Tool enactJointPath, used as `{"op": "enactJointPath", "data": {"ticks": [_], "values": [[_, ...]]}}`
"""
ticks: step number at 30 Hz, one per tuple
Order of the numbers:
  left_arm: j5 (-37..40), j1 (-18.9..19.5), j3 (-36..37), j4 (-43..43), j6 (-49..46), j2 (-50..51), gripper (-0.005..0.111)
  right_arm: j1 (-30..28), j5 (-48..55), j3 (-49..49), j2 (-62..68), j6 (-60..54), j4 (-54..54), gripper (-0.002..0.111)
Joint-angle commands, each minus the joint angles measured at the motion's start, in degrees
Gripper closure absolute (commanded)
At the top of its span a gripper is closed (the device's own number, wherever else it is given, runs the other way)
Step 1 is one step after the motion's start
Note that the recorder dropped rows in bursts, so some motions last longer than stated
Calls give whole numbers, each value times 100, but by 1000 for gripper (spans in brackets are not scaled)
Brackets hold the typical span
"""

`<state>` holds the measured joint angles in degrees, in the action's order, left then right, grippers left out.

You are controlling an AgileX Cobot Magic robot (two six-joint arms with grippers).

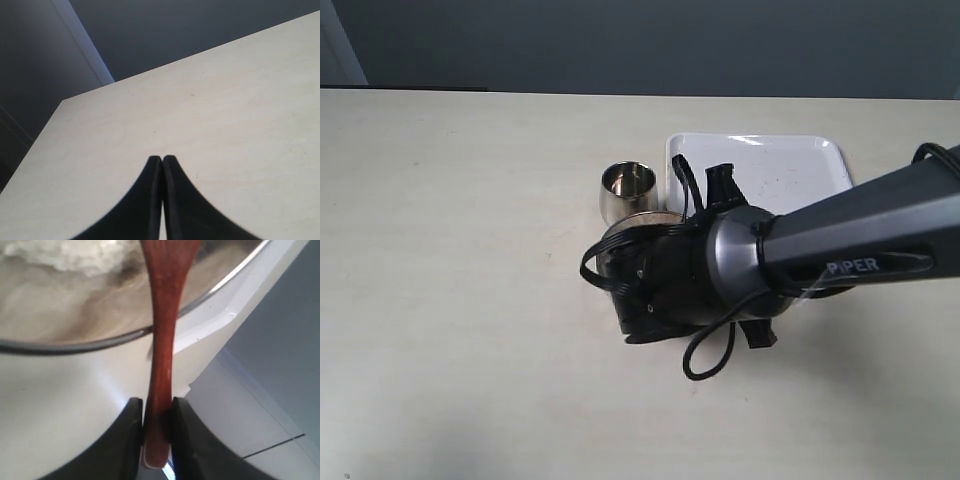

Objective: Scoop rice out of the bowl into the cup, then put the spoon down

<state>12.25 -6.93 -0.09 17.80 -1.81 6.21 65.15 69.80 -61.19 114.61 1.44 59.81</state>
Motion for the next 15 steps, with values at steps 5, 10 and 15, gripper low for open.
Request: {"op": "enactJointPath", "data": {"ticks": [5,10,15], "values": [[-31,-61,9,-31,17,-16,106,-2,-112,-185,-6,-436,-388,109],[-31,-61,9,-31,17,-16,106,-2,-359,-488,-6,-595,-660,109],[-31,-61,9,-31,17,-16,106,-2,-447,-658,-6,-629,-763,109]]}}
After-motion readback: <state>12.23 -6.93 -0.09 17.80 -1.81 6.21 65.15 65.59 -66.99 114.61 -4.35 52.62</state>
